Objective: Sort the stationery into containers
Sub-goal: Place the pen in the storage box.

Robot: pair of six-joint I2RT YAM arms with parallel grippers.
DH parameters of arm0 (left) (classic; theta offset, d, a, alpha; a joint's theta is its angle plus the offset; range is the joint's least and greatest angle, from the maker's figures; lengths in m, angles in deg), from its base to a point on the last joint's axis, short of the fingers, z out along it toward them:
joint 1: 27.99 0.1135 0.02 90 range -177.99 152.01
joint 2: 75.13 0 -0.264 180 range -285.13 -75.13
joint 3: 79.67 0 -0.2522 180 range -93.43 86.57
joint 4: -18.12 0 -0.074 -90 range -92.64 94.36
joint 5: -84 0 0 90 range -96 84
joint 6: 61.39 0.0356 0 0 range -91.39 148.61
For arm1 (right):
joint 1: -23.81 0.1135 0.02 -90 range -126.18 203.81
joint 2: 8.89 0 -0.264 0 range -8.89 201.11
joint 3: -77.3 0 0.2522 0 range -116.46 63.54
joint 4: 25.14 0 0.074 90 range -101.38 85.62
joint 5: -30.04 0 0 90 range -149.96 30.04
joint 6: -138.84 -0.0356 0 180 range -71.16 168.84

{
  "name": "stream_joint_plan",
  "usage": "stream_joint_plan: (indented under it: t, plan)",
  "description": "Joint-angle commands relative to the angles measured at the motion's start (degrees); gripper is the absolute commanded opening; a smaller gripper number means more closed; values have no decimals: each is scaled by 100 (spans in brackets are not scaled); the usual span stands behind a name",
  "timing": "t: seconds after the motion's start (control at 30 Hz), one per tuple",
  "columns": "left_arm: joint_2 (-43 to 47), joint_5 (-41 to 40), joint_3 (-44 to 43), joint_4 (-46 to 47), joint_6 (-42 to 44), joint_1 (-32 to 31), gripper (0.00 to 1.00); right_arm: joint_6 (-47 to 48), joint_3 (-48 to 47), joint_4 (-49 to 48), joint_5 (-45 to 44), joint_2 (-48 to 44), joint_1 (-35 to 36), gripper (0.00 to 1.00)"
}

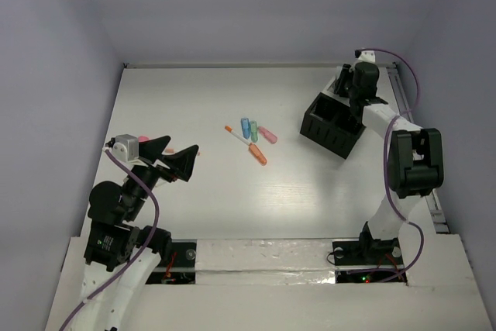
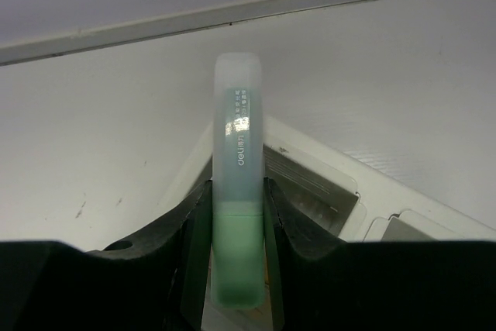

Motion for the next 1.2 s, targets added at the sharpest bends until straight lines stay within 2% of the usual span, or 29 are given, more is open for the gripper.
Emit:
stream_joint_plan:
  t: [0.0, 0.17, 0.37, 0.4, 0.57, 0.7, 0.93, 1.03, 1.17]
  plan:
    - [-69, 32, 23, 275, 35, -37, 99, -44, 16, -339, -129, -19, 27, 25]
    - [-60, 41, 14, 275, 35, -37, 99, -8, 60, -357, -313, 43, 27, 29]
    - [-60, 32, 23, 266, 35, -37, 99, 9, 174, -471, -366, -45, 27, 47]
    - [-60, 32, 31, 266, 35, -37, 99, 18, 174, -480, -340, -71, 27, 53]
    - [-60, 6, 23, 248, 26, -37, 99, -17, 218, -506, -252, -221, 27, 59]
    - [-112, -152, 23, 231, -26, -37, 99, -140, 288, -559, -60, -528, 27, 68]
    - [-349, -960, -39, 134, -202, -37, 99, -842, 560, -699, 960, -1556, 27, 73]
    - [-858, -1399, -179, -119, -141, -37, 99, -1282, 859, -831, 1364, -2039, 245, 73]
    - [-2105, -1585, -662, -472, -62, -37, 99, -1599, 1290, -823, 1682, -2584, 852, 65]
